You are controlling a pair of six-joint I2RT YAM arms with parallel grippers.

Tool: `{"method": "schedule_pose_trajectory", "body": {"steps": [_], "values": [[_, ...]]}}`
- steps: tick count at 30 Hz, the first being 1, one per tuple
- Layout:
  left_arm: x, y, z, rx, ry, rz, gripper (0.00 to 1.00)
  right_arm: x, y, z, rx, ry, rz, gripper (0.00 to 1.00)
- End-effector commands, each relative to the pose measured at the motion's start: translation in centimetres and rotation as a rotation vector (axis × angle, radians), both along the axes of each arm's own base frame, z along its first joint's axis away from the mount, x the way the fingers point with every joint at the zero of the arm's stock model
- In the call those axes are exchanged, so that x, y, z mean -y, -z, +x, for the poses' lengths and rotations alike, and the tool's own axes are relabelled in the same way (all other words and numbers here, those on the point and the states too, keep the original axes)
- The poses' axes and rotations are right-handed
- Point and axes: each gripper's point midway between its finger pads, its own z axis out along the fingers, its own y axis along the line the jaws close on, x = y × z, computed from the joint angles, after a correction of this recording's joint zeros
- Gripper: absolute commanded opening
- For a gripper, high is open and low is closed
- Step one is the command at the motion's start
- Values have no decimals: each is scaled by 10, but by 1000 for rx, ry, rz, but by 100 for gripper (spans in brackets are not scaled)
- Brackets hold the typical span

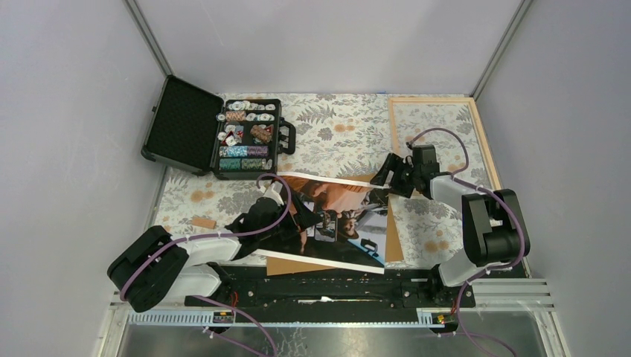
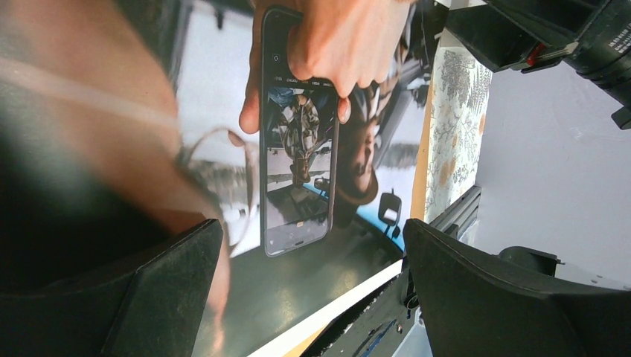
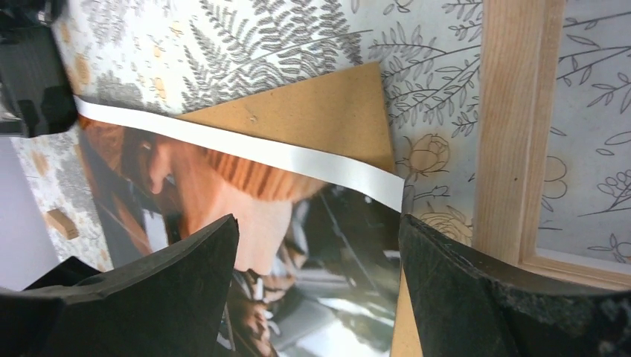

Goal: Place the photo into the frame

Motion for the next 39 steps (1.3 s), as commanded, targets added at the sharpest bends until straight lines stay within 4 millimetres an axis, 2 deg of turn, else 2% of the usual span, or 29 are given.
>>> {"method": "schedule_pose_trajectory", "body": {"steps": [1, 7, 12, 15, 18, 20, 22, 25, 26, 28, 30, 32, 34, 36, 39], "values": [[-25, 41, -17, -90, -20, 136, 99, -21, -55, 13, 124, -41, 140, 82], [-22, 37, -14, -76, -20, 124, 99, -38, -67, -7, 112, -98, 271, 76], [-20, 35, -14, -73, -9, 119, 99, -37, -57, -10, 144, -169, 228, 73], [-19, 34, -15, -71, -3, 116, 99, -34, -41, -15, 153, -255, 163, 67], [-18, 32, -15, -63, 4, 113, 99, -30, -28, -20, 126, -276, 123, 57], [-18, 30, -14, -55, 6, 114, 99, -31, -29, -20, 124, -283, 131, 50], [-18, 27, -13, -46, 11, 118, 99, -30, -35, -17, 140, -274, 128, 34], [-14, 14, -12, -16, 42, 117, 99, -29, -56, -15, 175, -283, 111, 12], [-11, 4, -12, 1, 66, 106, 99, -27, -64, -15, 178, -284, 96, 7], [2, -26, -17, 57, 149, 41, 99, -18, -81, -17, 179, -273, 32, 0], [13, -70, -17, 162, 212, -41, 99, -3, -103, -19, 206, -242, -54, 0], [20, -123, -16, 282, 250, -113, 99, 8, -129, -24, 261, -233, -121, 0], [21, -168, -12, 396, 265, -136, 99, 8, -163, -32, 380, -296, -151, 0], [21, -200, -7, 482, 273, -118, 99, 27, -203, -29, 486, -232, -253, 0], [21, -231, 5, 559, 288, -65, 99, 54, -271, -23, 681, -190, -440, 0]]}}
